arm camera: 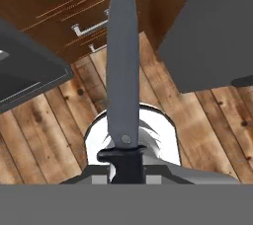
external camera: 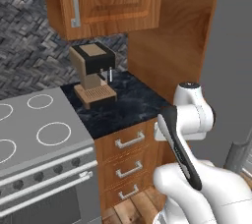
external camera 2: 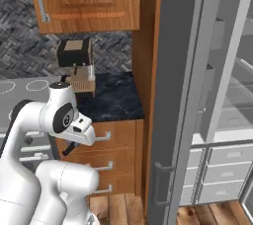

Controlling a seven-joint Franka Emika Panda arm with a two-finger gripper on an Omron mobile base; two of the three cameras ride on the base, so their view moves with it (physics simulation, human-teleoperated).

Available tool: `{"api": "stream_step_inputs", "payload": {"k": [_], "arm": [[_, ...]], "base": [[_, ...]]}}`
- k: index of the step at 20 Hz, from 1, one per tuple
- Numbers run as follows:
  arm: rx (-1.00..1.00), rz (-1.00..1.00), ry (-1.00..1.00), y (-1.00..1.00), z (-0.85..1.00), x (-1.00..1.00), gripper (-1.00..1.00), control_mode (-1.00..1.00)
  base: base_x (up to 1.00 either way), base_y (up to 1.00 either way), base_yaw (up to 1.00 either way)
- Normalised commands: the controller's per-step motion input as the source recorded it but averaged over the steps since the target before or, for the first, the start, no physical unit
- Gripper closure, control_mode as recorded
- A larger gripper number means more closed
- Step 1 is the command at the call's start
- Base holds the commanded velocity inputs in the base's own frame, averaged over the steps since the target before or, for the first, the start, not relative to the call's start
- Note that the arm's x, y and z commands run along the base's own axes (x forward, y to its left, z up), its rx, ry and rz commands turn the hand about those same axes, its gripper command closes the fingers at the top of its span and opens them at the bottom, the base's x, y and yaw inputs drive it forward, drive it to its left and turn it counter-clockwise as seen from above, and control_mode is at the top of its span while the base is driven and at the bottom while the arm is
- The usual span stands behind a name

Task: Retrieve the butter from the fridge and place it on a plate on the dining table. Then retrieve the butter knife by the fridge and place it near the plate.

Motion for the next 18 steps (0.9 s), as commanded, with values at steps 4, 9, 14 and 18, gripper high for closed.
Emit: {"api": "stream_step_inputs", "payload": {"k": [4, 9, 14, 18], "arm": [[0.0, 0.0, 0.0, 0.0, 0.0, 0.0, 1.0, 1.0], [0.0, 0.0, 0.0, 0.0, 0.0, 0.0, 1.0, 1.0], [0.0, 0.0, 0.0, 0.0, 0.0, 0.0, 1.0, 1.0], [0.0, 0.0, 0.0, 0.0, 0.0, 0.0, 1.0, 1.0]], "base": [[-0.93, 0.69, -0.1], [-0.88, 0.73, -0.31], [-0.86, 0.77, -0.62], [-0.87, 0.52, -0.79]]}}
